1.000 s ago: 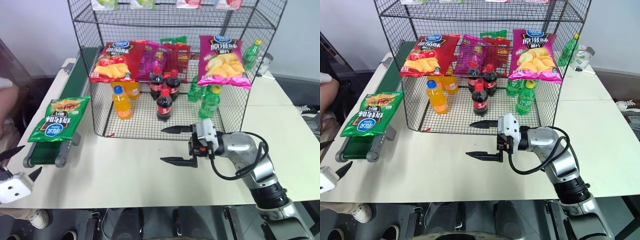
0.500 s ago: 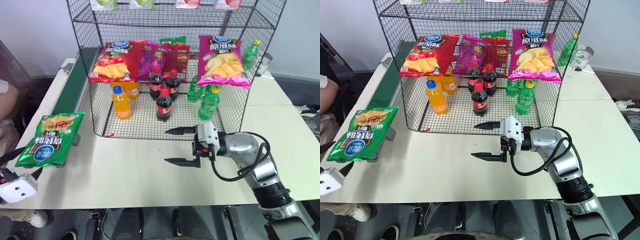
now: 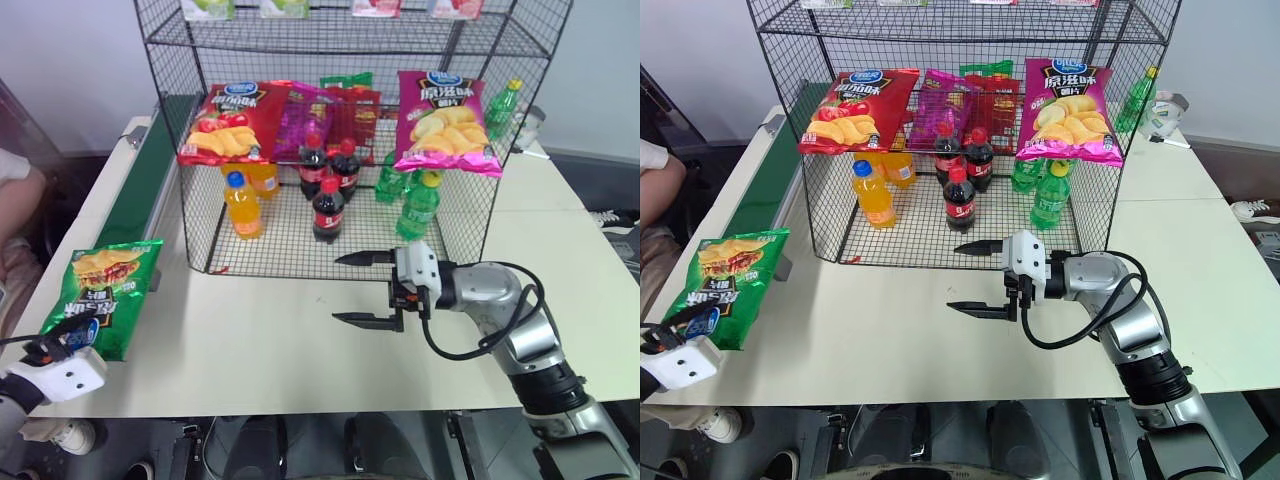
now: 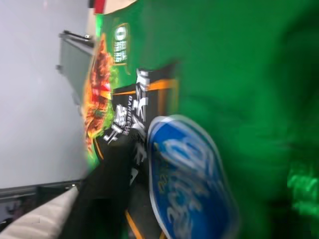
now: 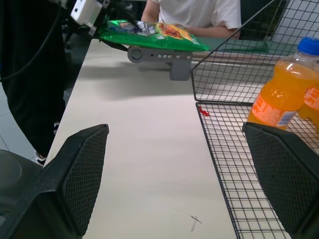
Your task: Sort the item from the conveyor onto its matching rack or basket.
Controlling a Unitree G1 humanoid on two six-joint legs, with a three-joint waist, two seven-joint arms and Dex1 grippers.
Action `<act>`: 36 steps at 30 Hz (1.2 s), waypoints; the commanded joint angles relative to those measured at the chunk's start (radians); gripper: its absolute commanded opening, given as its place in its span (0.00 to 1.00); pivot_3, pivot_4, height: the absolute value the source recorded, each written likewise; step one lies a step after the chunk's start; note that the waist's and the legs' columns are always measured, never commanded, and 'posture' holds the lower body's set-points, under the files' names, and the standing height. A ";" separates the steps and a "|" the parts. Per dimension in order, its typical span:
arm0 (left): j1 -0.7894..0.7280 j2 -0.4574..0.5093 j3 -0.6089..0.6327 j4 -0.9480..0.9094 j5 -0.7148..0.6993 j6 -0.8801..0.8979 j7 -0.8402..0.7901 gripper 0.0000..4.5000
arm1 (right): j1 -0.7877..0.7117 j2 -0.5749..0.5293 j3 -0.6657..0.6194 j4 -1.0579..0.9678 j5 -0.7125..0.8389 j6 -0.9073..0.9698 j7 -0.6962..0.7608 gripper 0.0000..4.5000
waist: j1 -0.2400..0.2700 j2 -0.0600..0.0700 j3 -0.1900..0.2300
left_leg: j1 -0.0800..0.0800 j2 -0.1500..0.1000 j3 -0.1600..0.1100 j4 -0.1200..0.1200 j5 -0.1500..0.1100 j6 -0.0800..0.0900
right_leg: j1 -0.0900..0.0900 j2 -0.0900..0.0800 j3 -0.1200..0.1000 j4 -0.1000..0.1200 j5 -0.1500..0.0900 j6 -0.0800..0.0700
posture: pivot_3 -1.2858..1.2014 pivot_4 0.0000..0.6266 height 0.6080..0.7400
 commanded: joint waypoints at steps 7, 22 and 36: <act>0.043 0.036 0.058 -0.139 -0.387 0.004 -0.139 0.01 | -0.032 0.007 -0.016 -0.002 -0.006 -0.029 -0.013 1.00 | -0.001 0.000 0.000 | 0.000 0.000 0.000 0.000 0.000 0.000 | 0.000 0.000 0.000 0.000 0.000 0.000 | 0.52 0.24 0.99; 0.459 0.075 0.259 -0.875 -1.709 0.964 -0.752 0.01 | -0.053 -0.016 -0.076 -0.011 0.188 0.176 0.049 1.00 | 0.005 0.002 0.001 | 0.002 0.000 -0.001 0.001 0.000 0.000 | 0.005 0.000 -0.001 -0.002 0.000 -0.001 | 0.52 0.24 0.99; -0.113 0.133 -0.021 -0.806 -2.043 1.454 -0.787 0.01 | -0.058 -0.098 -0.190 -0.061 0.576 0.634 0.119 1.00 | 0.003 0.004 0.002 | 0.004 -0.001 -0.003 0.003 0.000 0.001 | 0.008 0.003 -0.002 -0.002 0.000 0.000 | 0.52 0.24 0.99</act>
